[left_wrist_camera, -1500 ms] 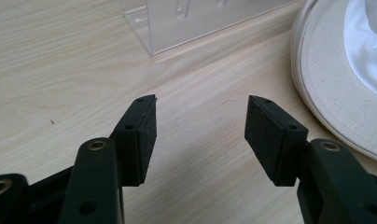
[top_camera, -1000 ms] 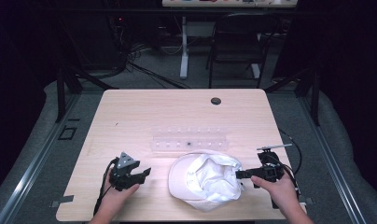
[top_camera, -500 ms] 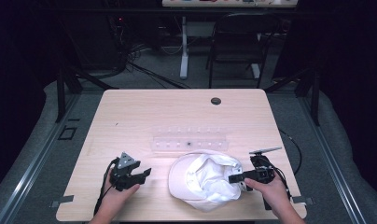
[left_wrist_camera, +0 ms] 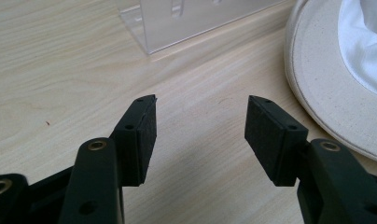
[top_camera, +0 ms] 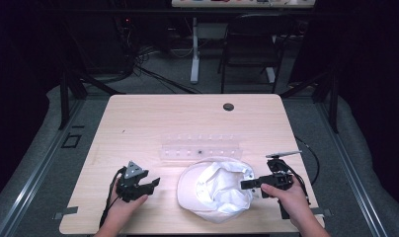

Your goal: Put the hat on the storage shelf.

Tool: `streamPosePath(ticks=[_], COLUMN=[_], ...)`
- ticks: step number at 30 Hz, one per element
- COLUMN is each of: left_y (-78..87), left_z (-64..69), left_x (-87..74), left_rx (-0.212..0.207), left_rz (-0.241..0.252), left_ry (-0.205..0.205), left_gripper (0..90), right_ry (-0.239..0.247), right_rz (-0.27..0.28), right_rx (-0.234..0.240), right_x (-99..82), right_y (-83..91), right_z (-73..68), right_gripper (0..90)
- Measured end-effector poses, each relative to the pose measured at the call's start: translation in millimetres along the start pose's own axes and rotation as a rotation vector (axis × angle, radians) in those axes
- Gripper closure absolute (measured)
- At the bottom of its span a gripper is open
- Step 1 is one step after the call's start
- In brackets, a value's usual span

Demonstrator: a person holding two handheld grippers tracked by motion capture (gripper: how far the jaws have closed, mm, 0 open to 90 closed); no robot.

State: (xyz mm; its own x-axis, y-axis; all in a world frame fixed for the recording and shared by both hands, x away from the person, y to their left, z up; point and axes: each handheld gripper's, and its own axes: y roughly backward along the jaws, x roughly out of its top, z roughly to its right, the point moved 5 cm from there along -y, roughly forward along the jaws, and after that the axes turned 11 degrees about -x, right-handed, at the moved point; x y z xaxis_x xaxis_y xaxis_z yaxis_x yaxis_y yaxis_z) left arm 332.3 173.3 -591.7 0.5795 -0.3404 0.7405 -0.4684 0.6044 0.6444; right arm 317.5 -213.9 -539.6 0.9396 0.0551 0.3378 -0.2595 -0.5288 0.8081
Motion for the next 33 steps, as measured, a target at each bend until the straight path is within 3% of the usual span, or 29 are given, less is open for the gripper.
streamPosePath(ticks=[7,12,16,20,33], left_y=[0.0,0.3,0.1,-0.2,-0.5], left_z=[0.0,0.2,0.2,0.4,0.8], left_x=[0.1,0.3,0.1,0.1,-0.3], left_rx=[0.000,0.000,0.000,-0.001,-0.004], left_rz=[0.001,0.002,0.000,-0.001,-0.006], left_ry=[0.000,-0.003,-0.003,-0.003,-0.006], left_gripper=[44.4,44.4,44.4,44.4,44.4], right_ry=[-0.007,-0.008,-0.022,-0.025,0.006], right_rz=[-0.004,0.007,-0.010,-0.032,-0.054], right_rx=[0.029,0.003,-0.003,0.001,-0.073], right_x=[4.5,6.7,5.8,6.3,15.0], right_y=[5.3,6.5,3.7,3.0,7.5], right_z=[-4.1,-3.9,-3.6,-4.6,-13.5], right_gripper=[57.6,72.6,78.8,79.7,80.6])
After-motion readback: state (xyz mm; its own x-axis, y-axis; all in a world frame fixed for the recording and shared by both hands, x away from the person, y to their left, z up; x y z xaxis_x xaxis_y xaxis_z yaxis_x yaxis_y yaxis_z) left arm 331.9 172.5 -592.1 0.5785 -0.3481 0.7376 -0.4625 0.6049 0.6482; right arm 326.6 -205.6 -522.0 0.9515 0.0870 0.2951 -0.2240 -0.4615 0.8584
